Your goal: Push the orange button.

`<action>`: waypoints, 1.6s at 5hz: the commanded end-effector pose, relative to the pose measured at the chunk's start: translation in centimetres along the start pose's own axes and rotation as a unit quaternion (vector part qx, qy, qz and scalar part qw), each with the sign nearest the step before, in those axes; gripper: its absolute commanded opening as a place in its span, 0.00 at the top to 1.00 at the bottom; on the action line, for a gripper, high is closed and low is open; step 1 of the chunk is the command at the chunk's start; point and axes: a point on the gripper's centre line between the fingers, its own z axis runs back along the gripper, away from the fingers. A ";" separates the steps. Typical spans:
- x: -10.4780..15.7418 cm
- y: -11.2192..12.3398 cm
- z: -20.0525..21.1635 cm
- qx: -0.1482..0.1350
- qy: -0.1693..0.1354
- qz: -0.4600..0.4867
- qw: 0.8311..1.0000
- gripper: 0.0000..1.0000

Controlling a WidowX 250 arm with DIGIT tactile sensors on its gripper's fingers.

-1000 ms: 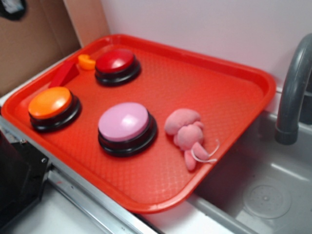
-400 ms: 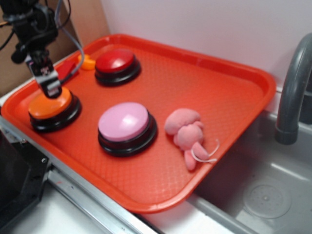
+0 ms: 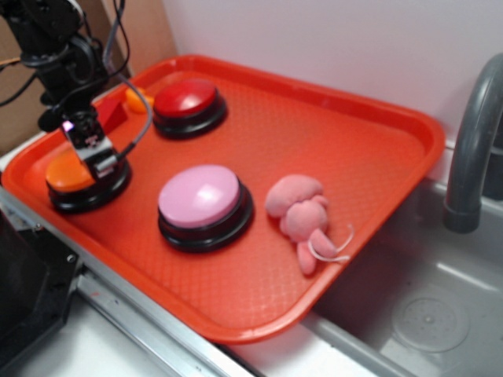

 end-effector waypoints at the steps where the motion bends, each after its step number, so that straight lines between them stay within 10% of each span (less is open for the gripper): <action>1: 1.5 1.1 -1.2 -0.012 0.028 -0.004 1.000 0.00; 4: 0.0 2.9 6.2 0.032 -0.012 0.079 0.996 0.00; 8: 0.1 3.5 7.5 0.033 0.008 0.080 0.996 0.00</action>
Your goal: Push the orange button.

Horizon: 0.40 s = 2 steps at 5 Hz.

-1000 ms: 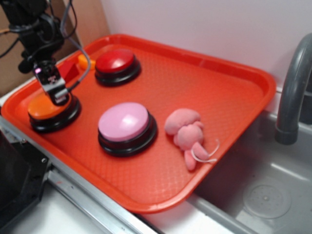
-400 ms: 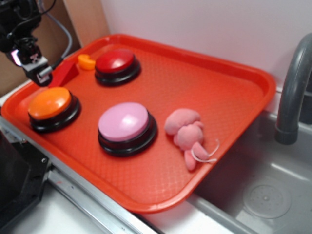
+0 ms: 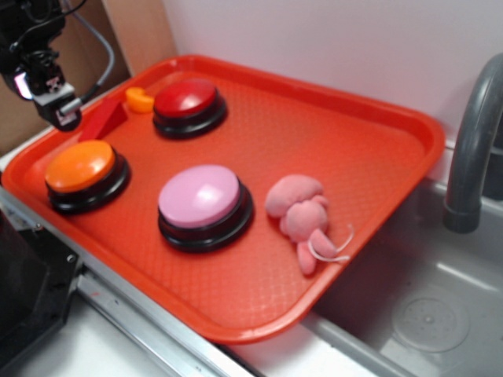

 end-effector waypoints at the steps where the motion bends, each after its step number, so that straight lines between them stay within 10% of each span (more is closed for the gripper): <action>1: 0.9 0.4 2.7 0.016 -0.027 0.015 0.999 0.00; 2: 0.8 0.4 3.2 0.015 -0.027 0.023 0.999 0.00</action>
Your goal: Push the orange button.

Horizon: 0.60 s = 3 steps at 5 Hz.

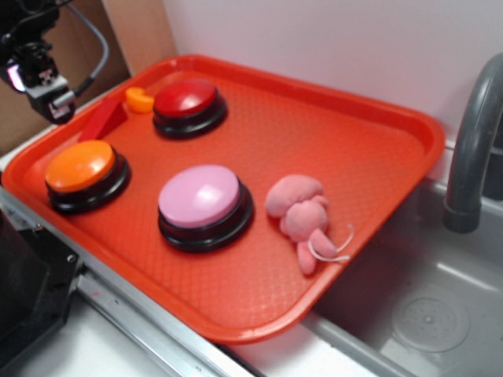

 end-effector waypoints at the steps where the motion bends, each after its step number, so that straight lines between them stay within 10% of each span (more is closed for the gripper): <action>1: 2.0 0.6 2.0 -0.013 -0.001 0.028 1.000 0.00; 3: 2.9 0.6 2.7 -0.029 0.033 0.042 0.998 0.00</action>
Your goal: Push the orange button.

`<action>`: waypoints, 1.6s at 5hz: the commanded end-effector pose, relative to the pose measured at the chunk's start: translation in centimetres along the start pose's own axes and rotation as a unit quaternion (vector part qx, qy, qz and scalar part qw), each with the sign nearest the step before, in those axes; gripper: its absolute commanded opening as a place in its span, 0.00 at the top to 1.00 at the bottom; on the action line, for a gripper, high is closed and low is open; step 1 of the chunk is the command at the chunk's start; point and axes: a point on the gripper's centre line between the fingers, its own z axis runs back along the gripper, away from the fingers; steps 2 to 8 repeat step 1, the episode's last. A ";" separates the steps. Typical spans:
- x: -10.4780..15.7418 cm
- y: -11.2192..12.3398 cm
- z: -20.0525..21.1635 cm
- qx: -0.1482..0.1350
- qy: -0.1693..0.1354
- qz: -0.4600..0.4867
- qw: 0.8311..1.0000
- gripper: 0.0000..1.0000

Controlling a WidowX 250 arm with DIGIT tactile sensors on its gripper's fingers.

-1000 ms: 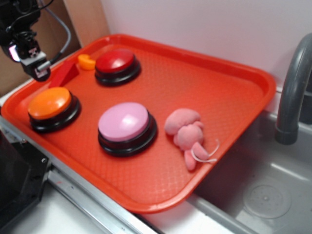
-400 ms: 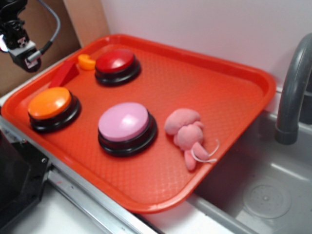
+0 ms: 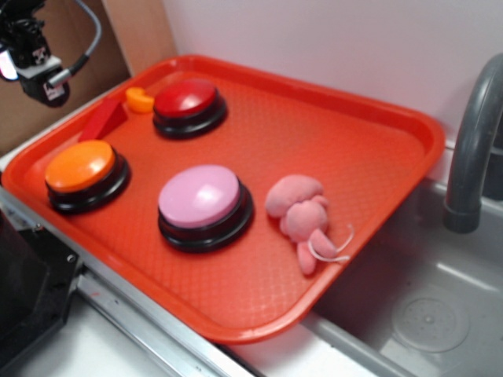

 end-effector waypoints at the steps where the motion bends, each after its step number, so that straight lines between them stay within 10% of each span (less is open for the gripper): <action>1: 2.5 1.2 1.9 -0.022 0.014 0.003 1.000 0.00; 8: 2.5 1.2 1.9 -0.022 0.014 0.003 1.000 0.00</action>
